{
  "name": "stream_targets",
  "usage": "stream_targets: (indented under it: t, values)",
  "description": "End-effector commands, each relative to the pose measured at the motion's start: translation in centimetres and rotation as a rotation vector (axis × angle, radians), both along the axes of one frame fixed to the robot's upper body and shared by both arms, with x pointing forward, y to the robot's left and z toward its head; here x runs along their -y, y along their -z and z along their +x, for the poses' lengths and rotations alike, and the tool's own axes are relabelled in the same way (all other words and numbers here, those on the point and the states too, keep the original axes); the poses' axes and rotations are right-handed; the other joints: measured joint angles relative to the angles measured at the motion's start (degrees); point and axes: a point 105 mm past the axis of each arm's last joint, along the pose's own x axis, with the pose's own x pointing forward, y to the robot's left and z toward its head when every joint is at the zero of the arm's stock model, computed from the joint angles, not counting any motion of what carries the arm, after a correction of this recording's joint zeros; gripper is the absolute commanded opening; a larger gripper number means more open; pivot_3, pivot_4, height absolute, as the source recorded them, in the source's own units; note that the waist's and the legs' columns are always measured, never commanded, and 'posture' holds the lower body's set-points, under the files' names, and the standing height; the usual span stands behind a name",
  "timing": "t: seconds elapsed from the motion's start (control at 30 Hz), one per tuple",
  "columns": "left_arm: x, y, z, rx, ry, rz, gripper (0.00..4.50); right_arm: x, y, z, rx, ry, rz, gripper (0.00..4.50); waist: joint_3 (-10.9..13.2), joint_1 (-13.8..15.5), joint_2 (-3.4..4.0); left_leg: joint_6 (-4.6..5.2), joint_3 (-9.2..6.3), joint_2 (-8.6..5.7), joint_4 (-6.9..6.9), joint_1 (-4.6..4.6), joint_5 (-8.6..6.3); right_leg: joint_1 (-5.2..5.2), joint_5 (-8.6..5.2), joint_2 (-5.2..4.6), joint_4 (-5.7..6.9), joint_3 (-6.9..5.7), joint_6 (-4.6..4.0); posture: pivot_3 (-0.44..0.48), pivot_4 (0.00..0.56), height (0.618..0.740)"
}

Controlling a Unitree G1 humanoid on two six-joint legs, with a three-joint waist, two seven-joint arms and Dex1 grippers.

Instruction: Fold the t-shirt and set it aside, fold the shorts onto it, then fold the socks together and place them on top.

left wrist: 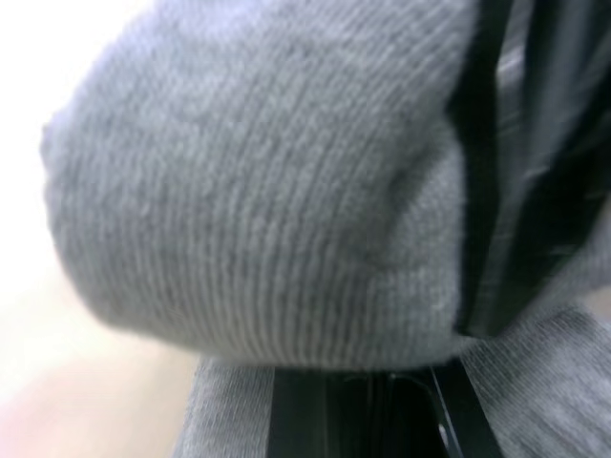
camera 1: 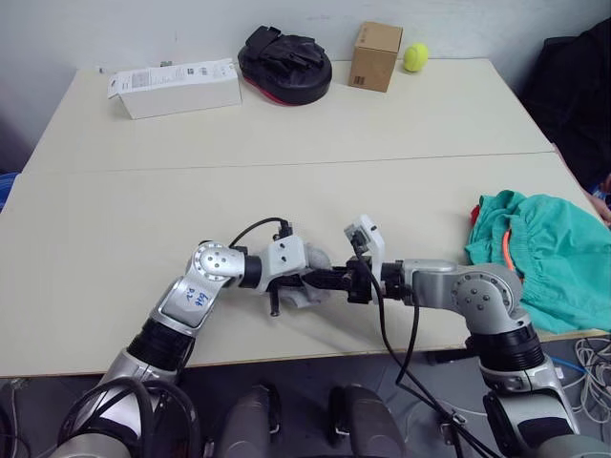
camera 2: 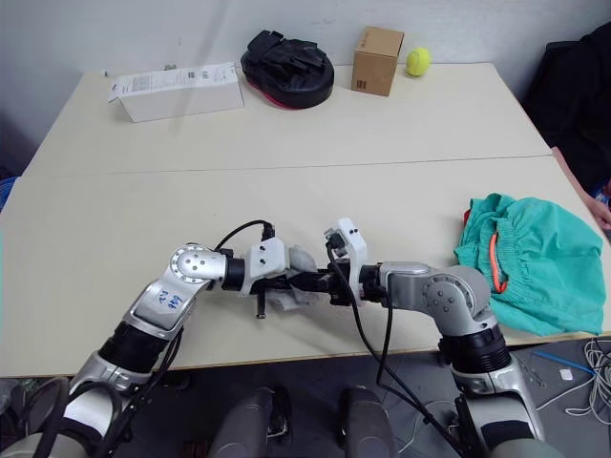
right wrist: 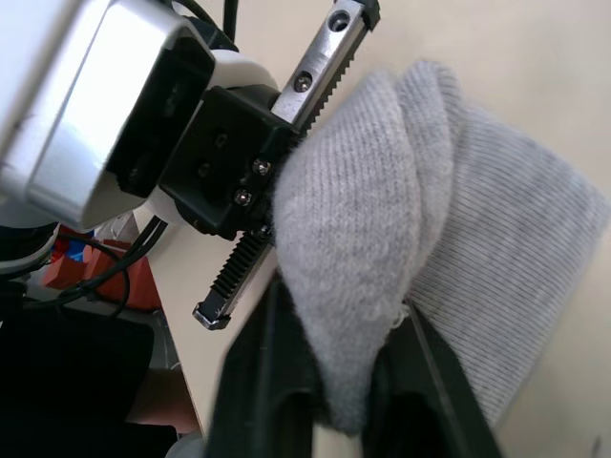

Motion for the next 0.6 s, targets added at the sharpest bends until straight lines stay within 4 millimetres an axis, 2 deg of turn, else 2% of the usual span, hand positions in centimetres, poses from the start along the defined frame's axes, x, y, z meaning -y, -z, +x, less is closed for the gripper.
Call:
stream_targets:
  t: [0.03,0.3,0.43,0.6]
  values:
    - [-0.6,0.1,0.0,0.003,-0.027,0.012,0.00,-0.2,0.0,-0.5,0.004,-0.041,-0.008,1.80,0.0,0.0,0.00,0.00,0.00,0.00,0.00,0.00,0.00,0.00,0.00,0.00,0.00,0.00,0.00,0.000,0.150,0.740]
    - [-1.3,-0.8,0.3,0.018,-0.056,-0.006,0.00,-0.3,-0.6,-1.3,0.025,-0.118,0.008,4.47,0.0,0.0,0.00,-0.02,0.00,0.01,-0.02,0.02,-0.01,0.00,0.00,0.00,0.00,0.00,0.00,0.000,0.150,0.740]
    - [-1.9,-2.0,0.5,0.035,-0.082,-0.027,0.00,-0.3,-0.6,-1.6,0.050,-0.161,-0.009,4.47,0.0,0.0,0.00,-0.04,0.00,0.01,-0.06,0.00,-0.02,-0.04,0.00,0.00,-0.02,0.01,0.00,0.000,0.150,0.740]
    - [-3.5,-3.3,-0.4,0.034,-0.112,-0.047,0.00,-0.2,-0.5,-1.5,0.082,-0.204,-0.028,4.47,0.0,0.0,0.00,-0.16,0.02,-0.02,-0.34,-0.01,0.06,-0.20,0.00,0.00,0.03,0.01,-0.01,0.000,0.150,0.740]
